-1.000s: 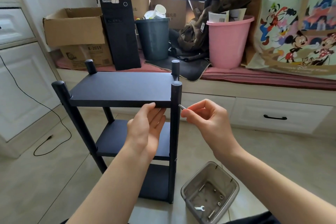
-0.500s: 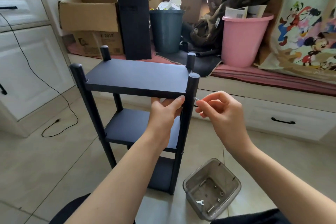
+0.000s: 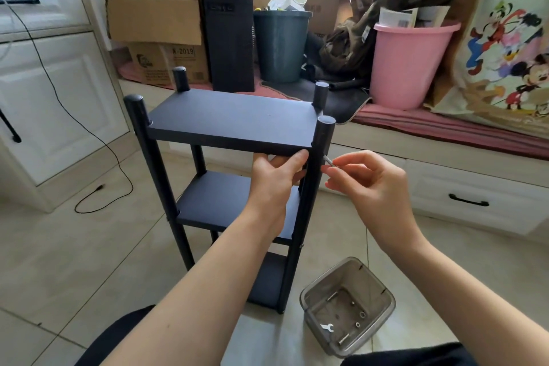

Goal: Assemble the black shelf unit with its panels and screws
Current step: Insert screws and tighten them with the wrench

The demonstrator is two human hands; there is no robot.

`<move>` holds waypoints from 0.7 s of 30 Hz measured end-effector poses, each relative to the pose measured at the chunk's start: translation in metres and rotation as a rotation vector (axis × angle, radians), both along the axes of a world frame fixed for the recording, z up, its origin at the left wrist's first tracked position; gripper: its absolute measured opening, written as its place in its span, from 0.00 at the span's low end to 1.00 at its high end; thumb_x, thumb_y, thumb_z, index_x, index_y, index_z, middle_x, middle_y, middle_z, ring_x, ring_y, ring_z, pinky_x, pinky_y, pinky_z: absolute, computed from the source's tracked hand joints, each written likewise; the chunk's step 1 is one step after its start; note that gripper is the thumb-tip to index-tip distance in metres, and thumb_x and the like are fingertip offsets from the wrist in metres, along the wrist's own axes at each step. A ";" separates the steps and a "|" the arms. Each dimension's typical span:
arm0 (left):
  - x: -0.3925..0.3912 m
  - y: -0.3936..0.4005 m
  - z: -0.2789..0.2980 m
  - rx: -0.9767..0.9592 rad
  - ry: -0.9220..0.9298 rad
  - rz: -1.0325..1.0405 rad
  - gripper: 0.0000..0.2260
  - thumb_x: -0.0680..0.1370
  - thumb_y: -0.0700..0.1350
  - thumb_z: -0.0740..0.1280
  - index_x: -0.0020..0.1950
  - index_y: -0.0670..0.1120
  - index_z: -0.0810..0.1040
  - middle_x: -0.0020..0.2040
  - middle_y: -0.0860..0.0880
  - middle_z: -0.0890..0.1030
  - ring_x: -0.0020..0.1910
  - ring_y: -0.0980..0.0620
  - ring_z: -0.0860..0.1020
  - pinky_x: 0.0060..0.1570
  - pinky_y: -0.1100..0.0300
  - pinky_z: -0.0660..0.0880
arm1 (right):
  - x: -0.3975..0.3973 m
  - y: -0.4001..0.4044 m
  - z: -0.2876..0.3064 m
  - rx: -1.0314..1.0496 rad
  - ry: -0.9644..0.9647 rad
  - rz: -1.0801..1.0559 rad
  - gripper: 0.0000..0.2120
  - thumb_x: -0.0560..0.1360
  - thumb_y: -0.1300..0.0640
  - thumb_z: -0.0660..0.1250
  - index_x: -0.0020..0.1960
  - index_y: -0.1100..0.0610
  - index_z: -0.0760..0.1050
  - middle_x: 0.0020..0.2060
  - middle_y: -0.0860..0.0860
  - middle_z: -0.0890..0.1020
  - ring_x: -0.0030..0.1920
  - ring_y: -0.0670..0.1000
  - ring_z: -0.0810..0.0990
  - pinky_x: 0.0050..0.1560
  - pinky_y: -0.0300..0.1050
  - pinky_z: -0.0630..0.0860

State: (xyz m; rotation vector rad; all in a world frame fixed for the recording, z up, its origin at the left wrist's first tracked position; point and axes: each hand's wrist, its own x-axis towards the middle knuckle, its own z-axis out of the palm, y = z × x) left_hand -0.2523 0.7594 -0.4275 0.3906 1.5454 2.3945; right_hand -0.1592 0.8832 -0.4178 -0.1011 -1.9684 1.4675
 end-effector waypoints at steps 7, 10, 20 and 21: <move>-0.001 0.002 -0.001 -0.003 -0.005 0.019 0.14 0.79 0.41 0.70 0.63 0.45 0.73 0.52 0.48 0.86 0.54 0.48 0.85 0.54 0.57 0.82 | -0.002 0.002 0.000 -0.034 0.014 -0.002 0.05 0.73 0.63 0.74 0.47 0.61 0.80 0.41 0.54 0.87 0.45 0.53 0.87 0.48 0.48 0.83; -0.001 0.003 -0.001 -0.012 -0.003 0.027 0.13 0.79 0.42 0.70 0.63 0.46 0.73 0.51 0.49 0.86 0.54 0.49 0.84 0.53 0.57 0.82 | -0.004 0.000 0.000 -0.038 0.021 -0.007 0.04 0.73 0.64 0.74 0.47 0.61 0.80 0.40 0.53 0.87 0.43 0.52 0.87 0.47 0.45 0.83; 0.000 0.002 0.002 0.012 -0.008 0.011 0.14 0.80 0.41 0.69 0.64 0.46 0.72 0.45 0.56 0.87 0.50 0.54 0.85 0.42 0.65 0.80 | -0.010 0.000 0.002 -0.034 0.014 -0.002 0.03 0.74 0.65 0.73 0.47 0.62 0.80 0.39 0.53 0.87 0.43 0.53 0.87 0.46 0.48 0.84; 0.001 0.002 0.002 0.014 -0.008 0.012 0.13 0.80 0.41 0.69 0.63 0.46 0.72 0.44 0.56 0.87 0.50 0.54 0.85 0.41 0.66 0.80 | -0.011 0.000 0.002 -0.036 0.008 0.000 0.02 0.75 0.65 0.72 0.47 0.62 0.80 0.39 0.53 0.87 0.43 0.53 0.87 0.47 0.48 0.83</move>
